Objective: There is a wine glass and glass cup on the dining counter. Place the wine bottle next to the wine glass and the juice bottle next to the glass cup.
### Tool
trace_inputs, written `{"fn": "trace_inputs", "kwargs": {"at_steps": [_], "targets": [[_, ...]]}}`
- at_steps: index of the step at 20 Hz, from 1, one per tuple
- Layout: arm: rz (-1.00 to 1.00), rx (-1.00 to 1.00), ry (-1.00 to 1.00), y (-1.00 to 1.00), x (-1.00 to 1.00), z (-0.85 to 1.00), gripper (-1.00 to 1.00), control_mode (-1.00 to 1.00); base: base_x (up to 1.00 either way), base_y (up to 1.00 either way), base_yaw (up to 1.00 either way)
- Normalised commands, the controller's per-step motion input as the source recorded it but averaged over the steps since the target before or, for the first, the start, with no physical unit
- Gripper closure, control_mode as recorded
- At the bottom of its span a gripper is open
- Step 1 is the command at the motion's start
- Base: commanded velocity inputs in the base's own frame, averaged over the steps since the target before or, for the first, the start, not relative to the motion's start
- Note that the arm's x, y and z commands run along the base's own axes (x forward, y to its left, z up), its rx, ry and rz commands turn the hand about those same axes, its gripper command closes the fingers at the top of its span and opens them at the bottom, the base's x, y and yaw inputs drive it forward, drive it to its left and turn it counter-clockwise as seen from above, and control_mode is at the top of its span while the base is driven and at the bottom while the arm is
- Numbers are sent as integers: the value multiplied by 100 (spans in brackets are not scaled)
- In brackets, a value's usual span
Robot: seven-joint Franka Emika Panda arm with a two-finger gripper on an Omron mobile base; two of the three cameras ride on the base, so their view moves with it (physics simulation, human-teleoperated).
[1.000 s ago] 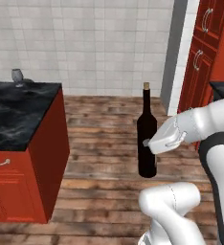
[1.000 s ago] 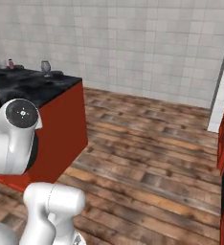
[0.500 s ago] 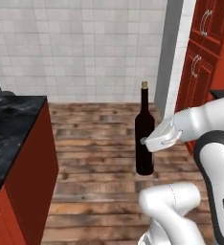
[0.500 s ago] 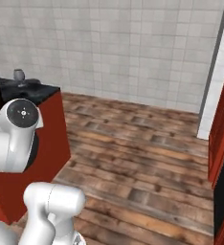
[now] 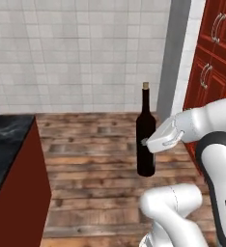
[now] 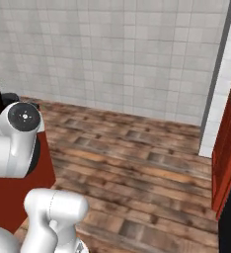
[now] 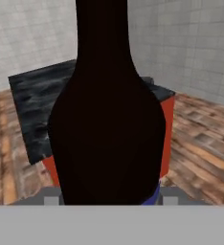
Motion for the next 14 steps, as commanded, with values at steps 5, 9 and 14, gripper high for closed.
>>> {"fn": "trace_inputs", "kwargs": {"at_steps": [5, 9, 14], "targets": [[0, 0, 0, 0, 0, 0, 100, 100, 90, 0, -3], [0, 0, 0, 0, 0, 0, 100, 100, 94, 0, 0], [0, 0, 0, 0, 0, 0, 100, 100, 94, 0, 0]]}}
